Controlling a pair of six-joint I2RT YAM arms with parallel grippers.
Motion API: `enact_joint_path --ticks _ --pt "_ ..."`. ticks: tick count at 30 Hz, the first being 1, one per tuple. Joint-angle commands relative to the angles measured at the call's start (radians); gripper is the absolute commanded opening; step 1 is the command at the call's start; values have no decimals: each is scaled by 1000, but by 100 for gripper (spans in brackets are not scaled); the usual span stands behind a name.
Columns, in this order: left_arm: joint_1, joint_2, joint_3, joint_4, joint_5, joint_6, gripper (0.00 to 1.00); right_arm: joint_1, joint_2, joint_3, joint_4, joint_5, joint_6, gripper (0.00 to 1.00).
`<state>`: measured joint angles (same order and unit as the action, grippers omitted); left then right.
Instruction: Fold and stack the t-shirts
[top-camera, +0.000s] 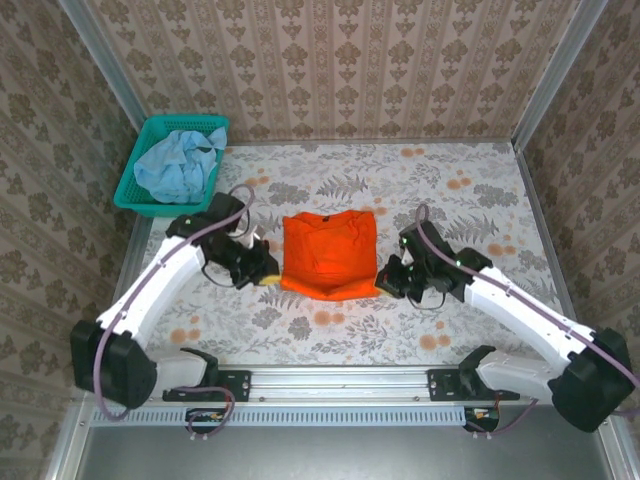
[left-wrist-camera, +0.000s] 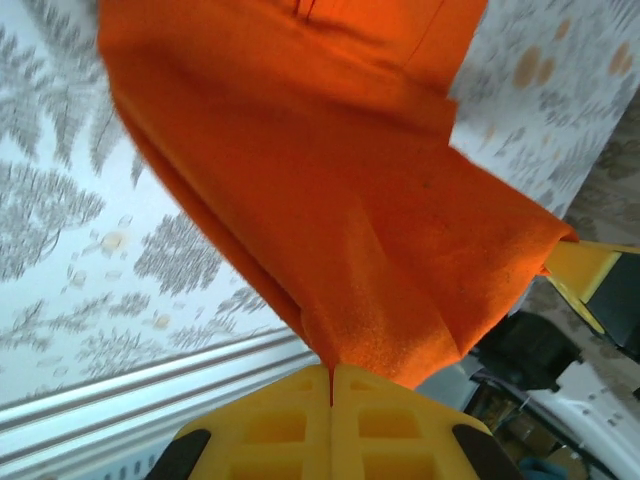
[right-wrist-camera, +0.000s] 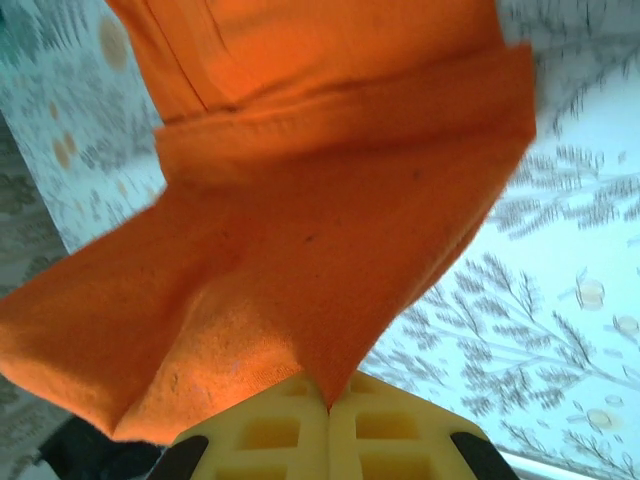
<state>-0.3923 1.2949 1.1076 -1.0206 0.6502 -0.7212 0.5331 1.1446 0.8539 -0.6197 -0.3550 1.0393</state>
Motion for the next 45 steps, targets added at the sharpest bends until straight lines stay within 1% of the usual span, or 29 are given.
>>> enact_joint_path --ticks 1,5,8,10,12,14,16,17,18,19,20,21,22,23,25,26,27,29,30,31,32,36,37,40,43,45 --pt "31 89 97 28 52 36 0 -76 78 91 -36 -58 -86 0" --pt "66 233 207 96 73 25 0 -158 215 210 -54 -85 -149 0" --pt "101 353 314 114 72 27 0 -212 369 323 -70 -116 -167 0" --pt "121 424 383 127 56 26 0 -239 456 392 -55 -116 -164 0" --pt "143 496 447 151 35 9 0 -259 551 464 -16 -141 -144 0" --pt "171 571 487 195 17 -37 0 -275 670 566 -14 -155 -123 0" --pt "193 649 530 230 0 -72 0 -286 798 681 -43 -148 -122 6" --pt "203 702 566 239 -34 -87 0 -292 860 751 -63 -143 -119 10" --pt "211 745 602 240 -39 -92 0 -294 915 805 -69 -149 -115 12" --pt "218 804 649 226 -67 -99 0 -298 976 869 -88 -147 -110 17" --pt "223 851 698 221 -91 -112 12 -302 1031 941 -127 -138 -111 28" --pt "226 895 739 231 -88 -113 27 -310 1071 992 -145 -138 -111 38" --pt "234 942 813 195 -108 -112 41 -319 1115 1049 -173 -135 -114 44" --pt "240 978 885 177 -122 -112 46 -332 1142 1096 -212 -121 -118 45" --pt "246 1010 988 180 -98 -112 55 -351 1143 1131 -247 -85 -136 46" --pt "245 1023 1046 156 -88 -103 60 -363 1120 1120 -256 -62 -140 46" --pt "241 1027 1087 137 -75 -84 68 -370 1090 1096 -246 -51 -139 46" --pt "224 1007 1139 76 -77 -29 67 -373 991 989 -160 -63 -129 44" --pt "213 983 1129 72 -80 -8 67 -369 945 934 -118 -74 -122 44" --pt "198 948 1095 79 -74 13 66 -359 894 865 -67 -97 -111 42" --pt "180 913 1051 85 -67 29 62 -345 847 795 -10 -124 -100 40" --pt "88 787 833 120 -43 123 44 -252 740 609 129 -172 -80 30" --pt "62 763 774 128 -36 152 41 -229 727 568 164 -180 -64 27" --pt "7 706 601 167 -46 209 37 -169 722 460 270 -171 -8 18" --pt "0 684 443 242 -31 208 36 -143 751 371 362 -151 32 16" --pt "-2 690 385 264 -57 238 36 -139 779 336 367 -132 24 13"
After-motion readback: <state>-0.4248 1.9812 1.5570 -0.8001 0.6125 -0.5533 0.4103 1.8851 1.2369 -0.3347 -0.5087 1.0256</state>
